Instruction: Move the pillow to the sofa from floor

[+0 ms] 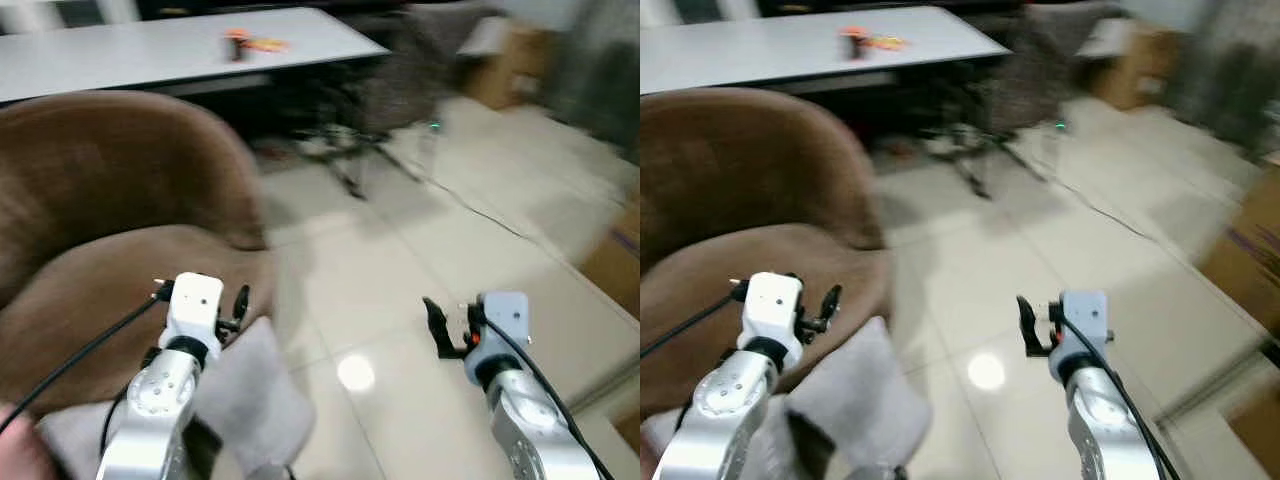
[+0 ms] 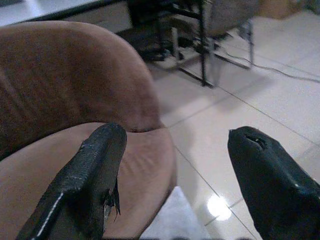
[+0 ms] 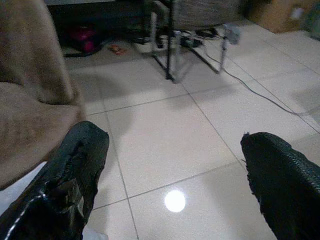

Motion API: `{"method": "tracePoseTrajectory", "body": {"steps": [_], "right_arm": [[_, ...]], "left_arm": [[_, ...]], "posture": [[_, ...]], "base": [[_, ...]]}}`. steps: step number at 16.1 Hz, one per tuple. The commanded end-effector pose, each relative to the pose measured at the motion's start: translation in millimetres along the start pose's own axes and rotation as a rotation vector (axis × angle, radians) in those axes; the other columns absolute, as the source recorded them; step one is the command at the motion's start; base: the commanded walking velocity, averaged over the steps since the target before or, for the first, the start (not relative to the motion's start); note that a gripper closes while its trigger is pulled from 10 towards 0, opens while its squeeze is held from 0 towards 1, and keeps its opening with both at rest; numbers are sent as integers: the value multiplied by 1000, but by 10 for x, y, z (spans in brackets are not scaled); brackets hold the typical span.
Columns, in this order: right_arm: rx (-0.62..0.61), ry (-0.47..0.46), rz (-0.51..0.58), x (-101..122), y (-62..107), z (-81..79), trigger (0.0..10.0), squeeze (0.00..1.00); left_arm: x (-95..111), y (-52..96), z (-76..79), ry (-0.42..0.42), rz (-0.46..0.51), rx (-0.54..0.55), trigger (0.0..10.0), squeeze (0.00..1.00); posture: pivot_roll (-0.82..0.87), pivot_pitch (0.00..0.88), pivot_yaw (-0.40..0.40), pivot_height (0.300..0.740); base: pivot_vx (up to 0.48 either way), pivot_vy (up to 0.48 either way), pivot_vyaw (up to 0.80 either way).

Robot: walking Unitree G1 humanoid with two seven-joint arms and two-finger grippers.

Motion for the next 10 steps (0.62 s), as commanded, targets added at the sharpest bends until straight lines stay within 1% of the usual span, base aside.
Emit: {"method": "tracePoseTrajectory", "body": {"steps": [1,2,6,7,8,10], "right_arm": [[-2,-1,20,52,-15,8,10000,1000],[-1,2,20,54,-18,6,10000,1000],[-1,6,18,58,-28,5,10000,1000],[-4,6,20,60,-31,7,10000,1000],[-24,7,26,72,-46,37,10000,1000],[-29,7,29,76,-54,41,10000,1000]], "left_arm": [[80,-18,3,-7,31,-2,10000,0],[80,-16,12,-8,32,-7,10000,0],[63,-1,27,27,29,-13,10000,0],[55,3,28,19,22,-15,10000,0],[52,-2,19,-7,22,-16,10000,0],[58,-9,11,-3,23,-20,10000,0]], "posture": [[-17,0,-20,740],[-16,0,-21,740],[-12,0,-26,740],[-11,0,-26,740],[-10,0,-23,740],[-8,0,-20,740]], "base": [[0,-255,800],[0,-255,800],[0,0,800],[0,0,800],[0,0,800],[0,0,800]]}}
Point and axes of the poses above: a point about 5 cm out from each wrist's last joint towards the gripper, its own y axis pointing back from the gripper into the wrist, its own x axis along the axis of the wrist's last joint, z = x × y, the point moved 2 cm from there along -y, pointing out of the wrist towards the gripper, and after that the axes turned 2 degrees about y, right-handed, at the moved point
